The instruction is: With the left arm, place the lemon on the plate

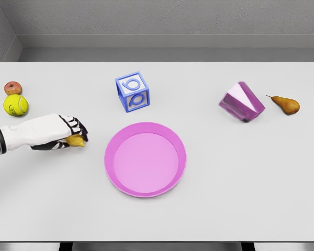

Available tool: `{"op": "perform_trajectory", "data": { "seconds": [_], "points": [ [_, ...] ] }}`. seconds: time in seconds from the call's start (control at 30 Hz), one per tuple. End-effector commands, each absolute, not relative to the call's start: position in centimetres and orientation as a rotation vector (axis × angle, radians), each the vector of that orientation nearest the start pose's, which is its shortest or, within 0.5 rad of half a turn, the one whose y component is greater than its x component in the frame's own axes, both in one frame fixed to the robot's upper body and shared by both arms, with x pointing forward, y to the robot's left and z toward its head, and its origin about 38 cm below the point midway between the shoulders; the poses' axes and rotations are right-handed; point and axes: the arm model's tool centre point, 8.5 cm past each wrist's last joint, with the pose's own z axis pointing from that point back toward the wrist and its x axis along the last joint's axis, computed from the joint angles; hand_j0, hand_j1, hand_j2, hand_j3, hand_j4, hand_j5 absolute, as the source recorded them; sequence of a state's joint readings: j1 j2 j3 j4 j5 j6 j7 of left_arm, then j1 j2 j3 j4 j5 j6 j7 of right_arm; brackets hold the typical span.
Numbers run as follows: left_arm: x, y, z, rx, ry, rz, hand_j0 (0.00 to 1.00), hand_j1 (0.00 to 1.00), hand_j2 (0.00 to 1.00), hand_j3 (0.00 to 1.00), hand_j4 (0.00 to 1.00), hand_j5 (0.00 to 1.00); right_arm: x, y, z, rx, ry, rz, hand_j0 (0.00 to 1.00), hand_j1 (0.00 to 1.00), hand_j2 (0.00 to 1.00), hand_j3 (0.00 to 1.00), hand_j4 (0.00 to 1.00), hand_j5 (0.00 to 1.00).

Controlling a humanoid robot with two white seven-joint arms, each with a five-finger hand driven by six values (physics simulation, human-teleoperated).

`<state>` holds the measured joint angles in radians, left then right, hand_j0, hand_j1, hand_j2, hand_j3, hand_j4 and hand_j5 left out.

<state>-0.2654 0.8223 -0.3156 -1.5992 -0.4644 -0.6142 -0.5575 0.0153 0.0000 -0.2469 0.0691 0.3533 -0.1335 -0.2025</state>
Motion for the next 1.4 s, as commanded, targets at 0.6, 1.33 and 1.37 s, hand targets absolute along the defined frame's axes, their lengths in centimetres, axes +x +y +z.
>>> {"op": "perform_trajectory", "data": {
  "seconds": [0.6,1.33,1.37],
  "points": [
    [35.6,22.5,16.7,0.144,-1.613,-2.091,0.51,0.51,0.51,0.51,0.51,0.51,-1.7,-28.1,-25.7,-0.261,-0.058,0.101,1.00,1.00,1.00,1.00,1.00,1.00],
    [39.8,36.6,19.8,0.369,-1.482,-1.776,1.00,1.00,1.00,1.00,1.00,1.00,-1.7,-28.1,-25.7,-0.261,-0.058,0.101,1.00,1.00,1.00,1.00,1.00,1.00],
    [39.8,36.6,19.8,0.368,-1.480,-1.777,1.00,1.00,1.00,1.00,1.00,1.00,-1.7,-28.1,-25.7,-0.261,-0.058,0.101,1.00,1.00,1.00,1.00,1.00,1.00]
  ]
}}
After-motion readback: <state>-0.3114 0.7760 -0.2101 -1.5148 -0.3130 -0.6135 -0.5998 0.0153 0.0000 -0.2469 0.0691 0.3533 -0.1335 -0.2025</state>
